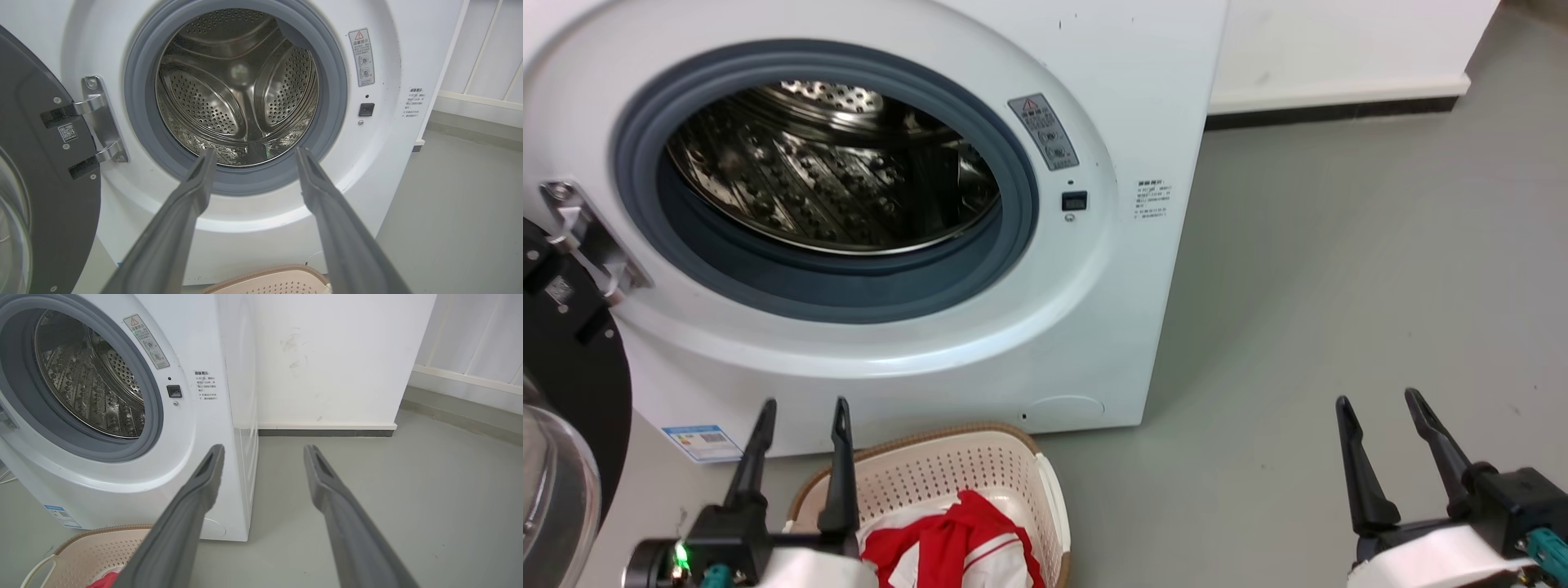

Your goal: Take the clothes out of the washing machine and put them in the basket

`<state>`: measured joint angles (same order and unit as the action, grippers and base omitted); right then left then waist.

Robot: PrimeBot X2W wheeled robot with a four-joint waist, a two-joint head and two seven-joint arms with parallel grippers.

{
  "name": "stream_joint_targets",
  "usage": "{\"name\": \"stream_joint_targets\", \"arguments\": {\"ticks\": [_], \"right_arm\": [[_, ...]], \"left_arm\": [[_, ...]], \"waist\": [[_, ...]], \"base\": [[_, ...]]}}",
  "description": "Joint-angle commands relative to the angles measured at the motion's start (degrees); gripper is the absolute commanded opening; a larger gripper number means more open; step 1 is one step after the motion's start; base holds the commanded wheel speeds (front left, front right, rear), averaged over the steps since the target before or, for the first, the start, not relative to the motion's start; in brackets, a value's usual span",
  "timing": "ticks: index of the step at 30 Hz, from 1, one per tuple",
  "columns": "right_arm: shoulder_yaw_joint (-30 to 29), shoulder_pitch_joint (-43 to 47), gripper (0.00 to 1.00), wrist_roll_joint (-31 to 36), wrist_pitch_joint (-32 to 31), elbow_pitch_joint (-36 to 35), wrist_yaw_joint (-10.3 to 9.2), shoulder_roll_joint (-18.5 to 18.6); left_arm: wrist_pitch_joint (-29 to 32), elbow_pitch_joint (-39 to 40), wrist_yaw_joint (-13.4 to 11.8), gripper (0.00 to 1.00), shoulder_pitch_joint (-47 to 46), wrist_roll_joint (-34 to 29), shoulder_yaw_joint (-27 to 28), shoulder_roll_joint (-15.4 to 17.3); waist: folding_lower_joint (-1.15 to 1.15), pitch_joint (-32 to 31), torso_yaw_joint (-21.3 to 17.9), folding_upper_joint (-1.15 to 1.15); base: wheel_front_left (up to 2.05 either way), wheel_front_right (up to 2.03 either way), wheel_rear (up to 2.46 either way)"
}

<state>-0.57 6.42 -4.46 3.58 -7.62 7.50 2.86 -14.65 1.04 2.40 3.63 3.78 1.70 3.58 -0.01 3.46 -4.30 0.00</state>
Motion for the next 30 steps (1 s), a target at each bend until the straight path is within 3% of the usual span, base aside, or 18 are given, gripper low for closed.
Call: {"name": "stream_joint_targets", "arguments": {"ticks": [1,11,30], "right_arm": [[-0.2,1.4,1.00,0.5,-0.4,-0.9,-0.02,0.0],[-0.6,4.6,1.00,0.9,-3.0,-4.4,-0.02,0.0],[0.2,3.8,1.00,0.0,-3.0,-3.8,-0.02,0.0]], "left_arm": [[0.3,0.6,-0.3,1.00,1.6,-0.2,-0.6,0.1],[1.2,1.5,-1.4,1.00,4.5,-0.1,-2.4,-0.1],[1.2,1.3,-2.4,1.00,3.2,1.0,-2.5,0.7]], "waist": [[0.01,-1.4,0.5,0.00],[0.01,-3.7,1.6,0.00],[0.01,-2.6,1.4,0.00]], "base": [[0.00,0.00,0.00],[0.00,0.00,0.00],[0.00,0.00,0.00]]}}
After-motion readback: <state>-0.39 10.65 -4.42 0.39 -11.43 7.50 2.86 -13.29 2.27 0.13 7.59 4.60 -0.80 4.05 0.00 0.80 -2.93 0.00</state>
